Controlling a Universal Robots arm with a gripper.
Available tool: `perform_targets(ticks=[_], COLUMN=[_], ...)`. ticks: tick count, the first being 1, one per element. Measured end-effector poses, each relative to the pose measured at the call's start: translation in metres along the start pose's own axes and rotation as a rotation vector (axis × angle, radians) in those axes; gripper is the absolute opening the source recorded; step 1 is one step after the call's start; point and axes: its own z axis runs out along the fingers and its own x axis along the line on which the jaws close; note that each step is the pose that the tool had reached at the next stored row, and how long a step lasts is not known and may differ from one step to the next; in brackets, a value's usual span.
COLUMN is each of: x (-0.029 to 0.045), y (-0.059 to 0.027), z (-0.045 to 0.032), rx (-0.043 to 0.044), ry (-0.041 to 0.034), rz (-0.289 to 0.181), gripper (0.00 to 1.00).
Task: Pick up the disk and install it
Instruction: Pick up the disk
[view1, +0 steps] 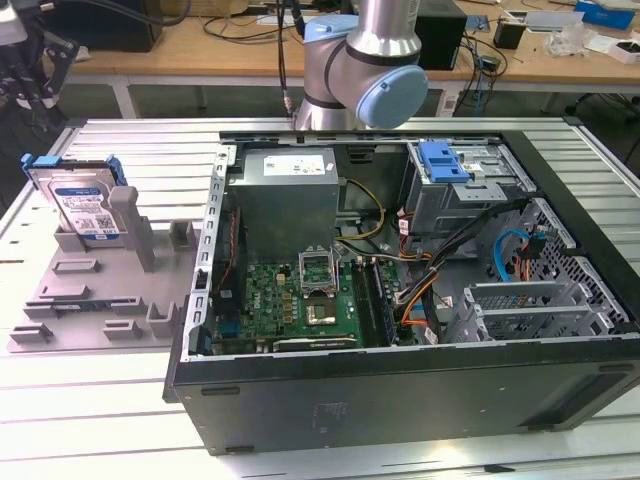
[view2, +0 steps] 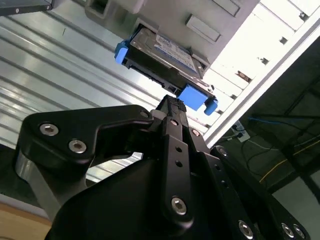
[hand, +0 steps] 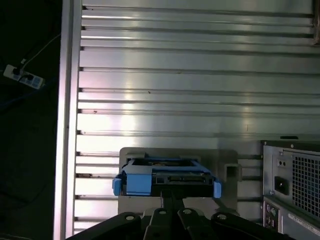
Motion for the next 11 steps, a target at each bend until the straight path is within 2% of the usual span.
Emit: perform_targets(ticks=[8, 10, 11], x=[0.0, 0.0, 0.0], y=[0.0, 0.0001, 0.0002], z=[0.0003, 0.0004, 0.0004], rx=[-0.0034, -0.0047, -0.005], ry=[0.0153, 0.0213, 0.0232], rz=[-0.167, -0.223, -0.241], gripper=[0.11, 0.11, 0.24])
